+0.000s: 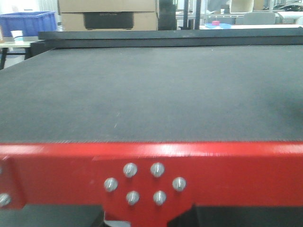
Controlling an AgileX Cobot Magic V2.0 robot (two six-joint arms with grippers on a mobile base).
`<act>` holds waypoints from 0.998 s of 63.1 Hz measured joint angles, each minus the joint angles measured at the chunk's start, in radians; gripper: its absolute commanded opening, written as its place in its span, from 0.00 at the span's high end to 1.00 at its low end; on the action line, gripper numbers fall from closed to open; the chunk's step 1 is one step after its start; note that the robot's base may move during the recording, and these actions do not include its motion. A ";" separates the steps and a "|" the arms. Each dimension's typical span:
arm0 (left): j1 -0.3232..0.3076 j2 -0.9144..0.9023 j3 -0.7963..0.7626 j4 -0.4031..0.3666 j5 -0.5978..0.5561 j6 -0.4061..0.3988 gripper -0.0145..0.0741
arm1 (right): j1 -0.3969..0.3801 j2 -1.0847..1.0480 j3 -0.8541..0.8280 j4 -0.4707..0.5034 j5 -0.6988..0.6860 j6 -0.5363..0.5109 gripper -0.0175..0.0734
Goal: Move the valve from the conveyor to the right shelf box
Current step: 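Drive the base to the shelf of blue bins holding both valves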
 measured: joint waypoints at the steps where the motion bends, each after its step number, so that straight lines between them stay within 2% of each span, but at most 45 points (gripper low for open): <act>1: 0.000 0.000 0.000 0.000 0.000 0.000 0.96 | 0.000 0.000 0.000 0.000 0.000 0.000 0.99; 63: 0.000 0.000 0.000 0.002 0.000 0.000 0.96 | 0.000 0.000 0.000 0.002 -0.002 0.000 0.99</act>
